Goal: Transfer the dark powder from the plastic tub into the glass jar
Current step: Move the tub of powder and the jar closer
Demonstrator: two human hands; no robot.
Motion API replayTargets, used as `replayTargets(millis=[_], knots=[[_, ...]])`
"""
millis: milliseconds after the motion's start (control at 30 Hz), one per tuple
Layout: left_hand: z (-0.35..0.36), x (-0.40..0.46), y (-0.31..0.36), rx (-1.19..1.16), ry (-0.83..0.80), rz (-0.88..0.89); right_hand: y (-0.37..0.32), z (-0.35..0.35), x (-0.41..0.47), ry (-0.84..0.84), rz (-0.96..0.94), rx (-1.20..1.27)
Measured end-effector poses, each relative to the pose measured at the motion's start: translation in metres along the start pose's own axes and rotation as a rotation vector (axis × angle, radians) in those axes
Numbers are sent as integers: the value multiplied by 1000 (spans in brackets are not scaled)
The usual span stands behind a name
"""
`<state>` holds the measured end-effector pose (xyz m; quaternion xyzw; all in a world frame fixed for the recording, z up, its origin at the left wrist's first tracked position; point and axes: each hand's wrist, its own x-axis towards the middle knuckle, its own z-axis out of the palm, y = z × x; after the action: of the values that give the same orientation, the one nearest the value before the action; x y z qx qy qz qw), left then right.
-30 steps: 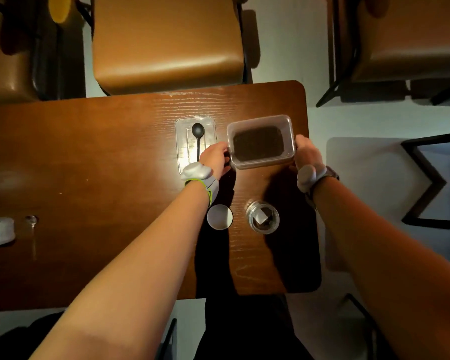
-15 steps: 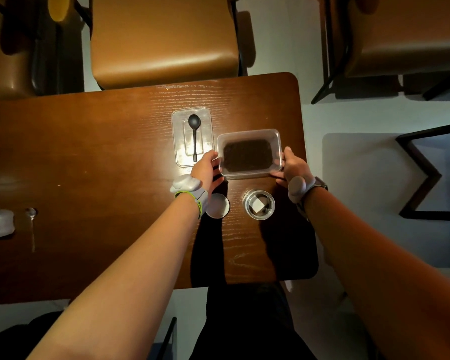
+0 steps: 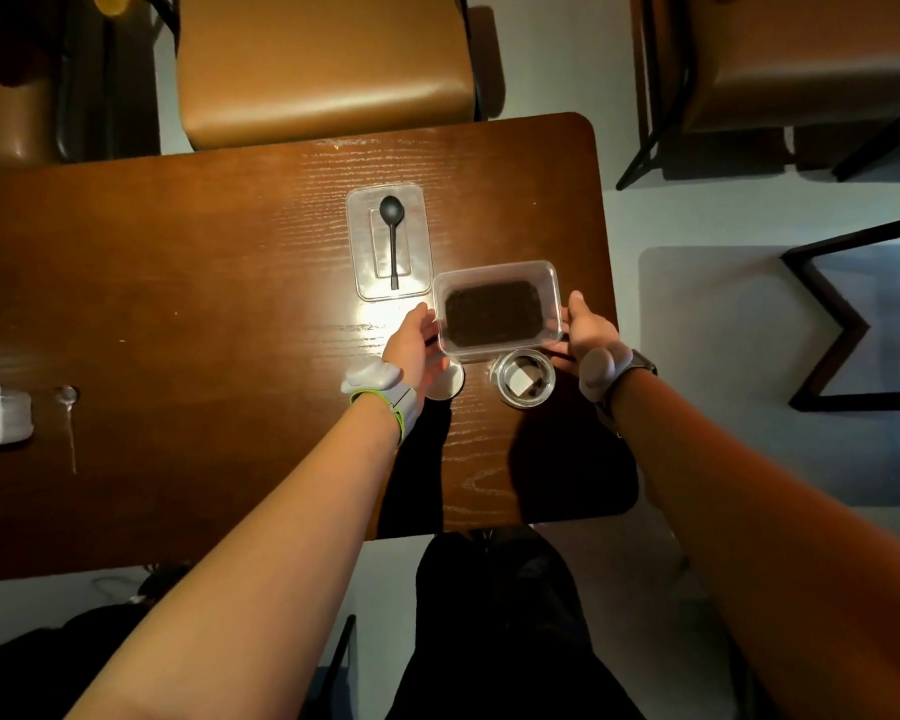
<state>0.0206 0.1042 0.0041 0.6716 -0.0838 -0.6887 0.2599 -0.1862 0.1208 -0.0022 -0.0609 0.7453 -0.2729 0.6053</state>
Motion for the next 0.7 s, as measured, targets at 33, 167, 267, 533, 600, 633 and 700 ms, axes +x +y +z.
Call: replayTargets(millis=[33, 167, 267, 533, 600, 633, 700], knots=[[-2, 0, -3, -5, -2, 0, 3, -1, 0, 10, 5, -8], [-9, -1, -13, -36, -19, -9, 13, -1, 5, 28, -22, -115], [-10, 2, -11, -38, -30, -17, 10, 4, 7, 29, -6, -146], [-14, 20, 34, 33, 84, 75, -49, 24, -6, 322, -387, -508], [-18, 30, 54, -5, 112, 106, -74, 49, -6, 256, -521, -478], [-19, 35, 64, -25, 117, 121, -86, 65, -6, 194, -547, -447], [-22, 44, 82, -40, 123, 146, -108, 98, -4, 72, -545, -376]])
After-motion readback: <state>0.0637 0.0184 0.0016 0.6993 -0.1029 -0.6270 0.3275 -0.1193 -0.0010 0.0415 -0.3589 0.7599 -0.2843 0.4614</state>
